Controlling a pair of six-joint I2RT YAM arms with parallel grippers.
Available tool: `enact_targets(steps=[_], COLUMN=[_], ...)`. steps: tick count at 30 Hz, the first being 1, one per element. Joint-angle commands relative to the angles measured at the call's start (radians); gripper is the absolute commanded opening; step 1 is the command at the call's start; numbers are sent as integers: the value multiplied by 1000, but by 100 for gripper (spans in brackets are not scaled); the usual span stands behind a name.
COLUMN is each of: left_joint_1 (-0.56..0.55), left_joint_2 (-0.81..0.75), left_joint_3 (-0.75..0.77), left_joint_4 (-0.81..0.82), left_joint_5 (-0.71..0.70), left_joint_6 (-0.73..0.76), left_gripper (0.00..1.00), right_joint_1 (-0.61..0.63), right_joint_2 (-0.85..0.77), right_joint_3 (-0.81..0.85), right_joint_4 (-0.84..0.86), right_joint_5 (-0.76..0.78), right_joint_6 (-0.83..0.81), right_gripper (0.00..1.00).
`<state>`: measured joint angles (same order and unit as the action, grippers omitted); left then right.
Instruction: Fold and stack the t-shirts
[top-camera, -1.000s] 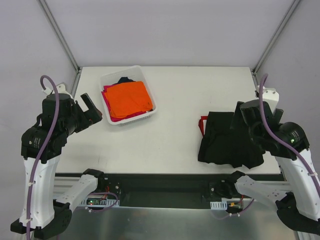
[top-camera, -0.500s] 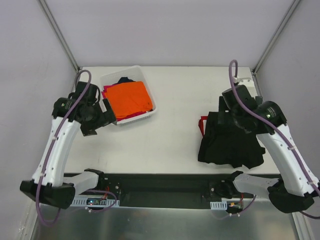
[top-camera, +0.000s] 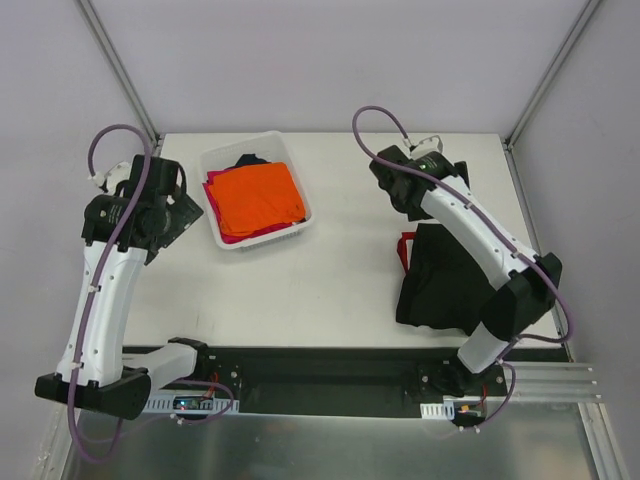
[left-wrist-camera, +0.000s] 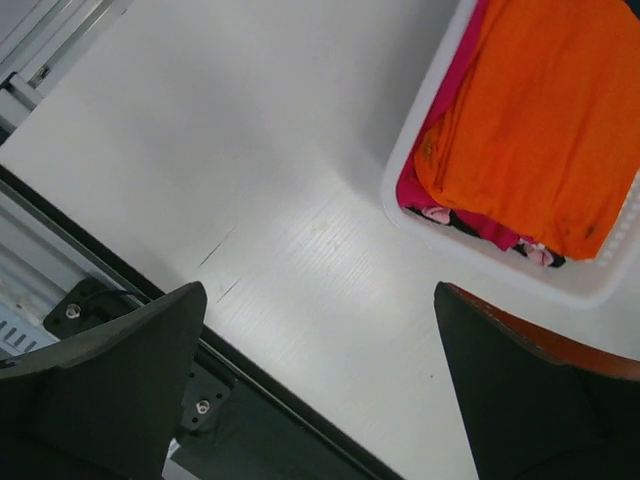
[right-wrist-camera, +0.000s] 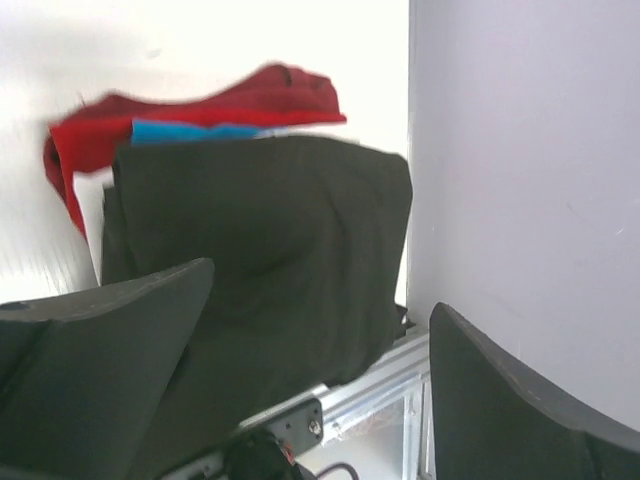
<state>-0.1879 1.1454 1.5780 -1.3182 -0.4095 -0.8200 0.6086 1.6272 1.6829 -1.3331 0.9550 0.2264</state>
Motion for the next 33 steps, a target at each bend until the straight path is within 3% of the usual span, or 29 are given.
enact_targets(steps=[1, 3, 5, 8, 10, 14, 21, 25, 29, 33], left_joint_1=[47, 80, 93, 96, 96, 96, 96, 97, 96, 91], left_joint_2=[-87, -139, -151, -87, 35, 319, 612, 812, 835, 795], left_joint_3=[-97, -147, -219, -230, -173, -41, 259, 514, 496, 412], left_joint_4=[-177, -54, 73, 195, 223, 195, -25, -202, -161, 39], left_joint_5=[-186, -163, -76, 54, 131, 311, 252, 250, 313, 382], left_joint_6=[-299, -295, -173, -61, 7, 67, 76, 181, 163, 153], left_gripper=[99, 99, 99, 99, 99, 99, 99, 99, 99, 99], right_joint_1=[8, 6, 6, 8, 10, 8, -4, -65, -95, -92], right_joint_2=[39, 75, 100, 155, 174, 140, 91, 144, 184, 180], right_joint_3=[125, 149, 178, 214, 227, 238, 187, 221, 221, 212], right_joint_4=[-324, -322, -304, -296, -267, -198, -84, -94, -104, -103], right_joint_5=[146, 148, 114, 25, -19, -117, -217, -278, -292, -265], right_joint_6=[88, 85, 56, 54, 33, -44, -108, -104, -90, -90], right_gripper=[96, 96, 96, 96, 96, 96, 96, 96, 96, 96])
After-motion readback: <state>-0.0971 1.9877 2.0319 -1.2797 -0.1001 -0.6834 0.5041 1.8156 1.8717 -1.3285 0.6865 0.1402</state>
